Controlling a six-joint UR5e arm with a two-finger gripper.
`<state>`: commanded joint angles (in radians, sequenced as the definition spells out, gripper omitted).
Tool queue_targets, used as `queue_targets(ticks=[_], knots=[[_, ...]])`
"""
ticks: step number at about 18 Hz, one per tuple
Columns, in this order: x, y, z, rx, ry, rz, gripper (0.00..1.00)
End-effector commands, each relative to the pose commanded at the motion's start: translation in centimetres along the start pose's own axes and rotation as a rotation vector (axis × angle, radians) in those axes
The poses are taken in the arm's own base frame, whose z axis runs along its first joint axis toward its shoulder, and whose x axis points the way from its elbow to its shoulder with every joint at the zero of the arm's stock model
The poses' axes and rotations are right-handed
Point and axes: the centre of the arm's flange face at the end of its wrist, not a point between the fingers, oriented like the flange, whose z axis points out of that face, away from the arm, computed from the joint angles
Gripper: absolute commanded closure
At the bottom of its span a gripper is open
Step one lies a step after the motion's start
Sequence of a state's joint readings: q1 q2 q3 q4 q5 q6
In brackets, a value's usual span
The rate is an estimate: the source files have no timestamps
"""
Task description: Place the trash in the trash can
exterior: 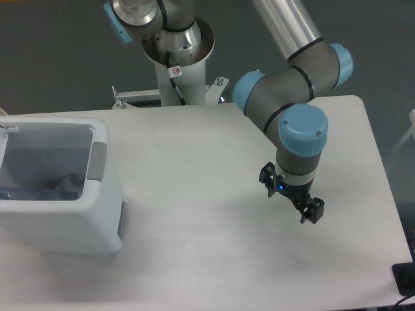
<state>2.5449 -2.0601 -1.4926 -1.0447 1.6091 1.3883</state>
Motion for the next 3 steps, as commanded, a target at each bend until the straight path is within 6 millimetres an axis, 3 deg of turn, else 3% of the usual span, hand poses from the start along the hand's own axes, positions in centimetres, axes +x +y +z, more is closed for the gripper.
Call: queue_targets(ticks=[3], knots=[[-0.02, -0.02, 0.09, 0.002, 0.000, -0.002, 0.00]])
